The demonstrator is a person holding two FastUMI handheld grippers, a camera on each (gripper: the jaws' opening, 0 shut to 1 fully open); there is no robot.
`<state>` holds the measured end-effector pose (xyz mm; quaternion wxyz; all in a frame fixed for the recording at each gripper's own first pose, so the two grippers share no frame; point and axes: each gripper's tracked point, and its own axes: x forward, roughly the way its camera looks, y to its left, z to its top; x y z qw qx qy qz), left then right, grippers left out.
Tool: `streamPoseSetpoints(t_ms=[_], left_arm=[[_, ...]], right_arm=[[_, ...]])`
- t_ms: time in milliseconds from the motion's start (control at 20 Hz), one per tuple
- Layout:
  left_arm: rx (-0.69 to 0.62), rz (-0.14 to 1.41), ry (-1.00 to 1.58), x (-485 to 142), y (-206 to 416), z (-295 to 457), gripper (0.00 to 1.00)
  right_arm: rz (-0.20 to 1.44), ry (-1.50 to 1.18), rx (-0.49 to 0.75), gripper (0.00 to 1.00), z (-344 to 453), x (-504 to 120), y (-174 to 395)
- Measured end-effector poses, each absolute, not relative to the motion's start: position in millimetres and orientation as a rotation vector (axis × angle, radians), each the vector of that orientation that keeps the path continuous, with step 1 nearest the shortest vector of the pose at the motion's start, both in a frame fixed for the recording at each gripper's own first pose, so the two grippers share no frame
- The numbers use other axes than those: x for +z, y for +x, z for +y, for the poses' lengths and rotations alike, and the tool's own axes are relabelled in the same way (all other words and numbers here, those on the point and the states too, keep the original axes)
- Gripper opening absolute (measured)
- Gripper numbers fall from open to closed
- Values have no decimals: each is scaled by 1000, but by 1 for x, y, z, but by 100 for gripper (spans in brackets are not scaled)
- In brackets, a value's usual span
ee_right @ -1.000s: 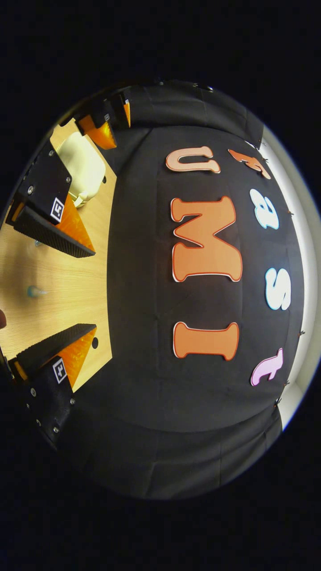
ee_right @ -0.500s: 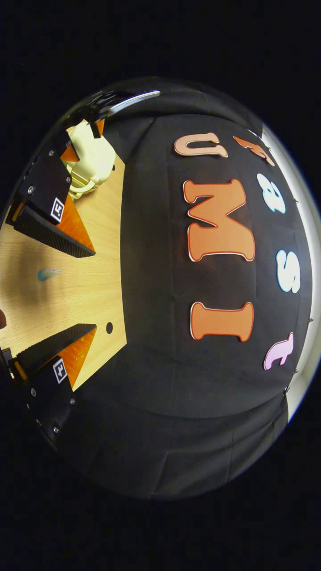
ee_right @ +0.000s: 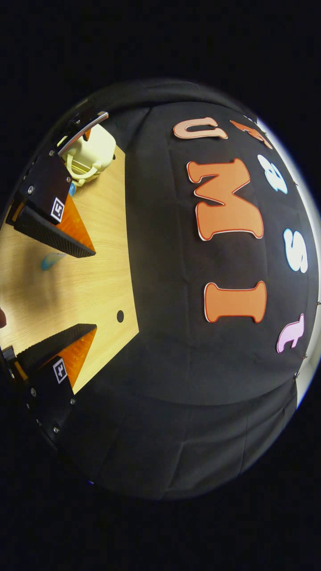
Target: First open the suitcase, pack the skin care products into it, and then close the suitcase.
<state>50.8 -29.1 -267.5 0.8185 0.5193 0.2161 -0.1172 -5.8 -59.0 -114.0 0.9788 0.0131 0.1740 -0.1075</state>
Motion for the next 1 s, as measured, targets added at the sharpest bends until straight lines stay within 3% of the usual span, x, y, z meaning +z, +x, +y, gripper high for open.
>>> streamPoseSetpoints(t_ms=[600,650,750,800,950,1000], left_arm=[[-352,577,1253,-303,77,-42,97],[-367,591,1240,-308,75,-45,100],[-365,593,1247,-311,74,-44,77],[-361,598,1252,-308,74,-42,77],[-335,564,1281,-299,82,-42,39],[-338,590,1271,-306,84,-36,38]], right_arm=[[384,25,-272,95,-83,-126,6],[385,26,-272,95,-84,-127,6],[391,32,-268,95,-82,-128,9],[391,36,-269,95,-83,-128,9],[389,45,-261,95,-80,-129,13],[392,46,-258,95,-78,-130,14]])
